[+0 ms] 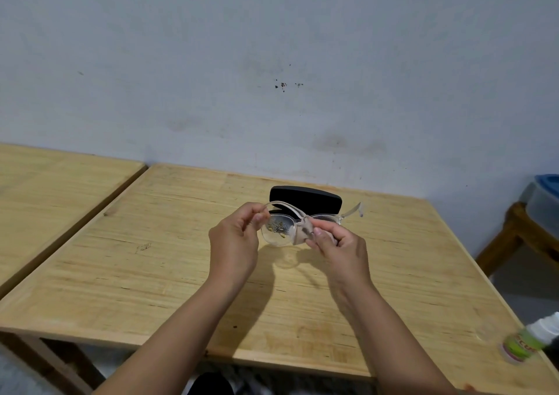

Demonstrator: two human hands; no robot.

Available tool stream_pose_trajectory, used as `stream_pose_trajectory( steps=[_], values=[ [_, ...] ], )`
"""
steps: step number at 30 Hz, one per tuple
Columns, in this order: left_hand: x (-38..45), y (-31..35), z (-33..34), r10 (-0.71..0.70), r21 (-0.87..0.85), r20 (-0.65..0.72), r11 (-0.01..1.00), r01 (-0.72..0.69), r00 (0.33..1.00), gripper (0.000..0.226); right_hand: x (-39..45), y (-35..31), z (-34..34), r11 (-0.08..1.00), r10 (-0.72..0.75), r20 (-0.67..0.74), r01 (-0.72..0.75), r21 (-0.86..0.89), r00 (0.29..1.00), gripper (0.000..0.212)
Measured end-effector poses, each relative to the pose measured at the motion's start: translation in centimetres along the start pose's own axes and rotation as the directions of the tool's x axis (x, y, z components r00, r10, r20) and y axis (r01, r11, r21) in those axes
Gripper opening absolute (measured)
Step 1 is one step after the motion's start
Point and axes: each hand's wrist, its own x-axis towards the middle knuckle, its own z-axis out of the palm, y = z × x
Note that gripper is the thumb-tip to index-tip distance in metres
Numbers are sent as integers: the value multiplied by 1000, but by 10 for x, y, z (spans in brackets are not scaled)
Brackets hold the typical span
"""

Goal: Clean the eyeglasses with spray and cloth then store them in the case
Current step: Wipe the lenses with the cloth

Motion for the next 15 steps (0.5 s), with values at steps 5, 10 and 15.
stream_pose_trajectory(
  steps=[5,10,15],
  values=[
    [11,-2,-9,-45,-13,6,999,45,999,28,2,-15,-15,980,-65,283,115,-163,957,22],
    [14,-2,-14,-78,-35,15,996,78,997,28,12,-25,-24,936,59,439,103,-337,896,27],
    [14,-3,-17,-76,-1,-3,997,76,997,27,13,-23,-20,921,-37,322,158,-357,946,34]
  ],
)
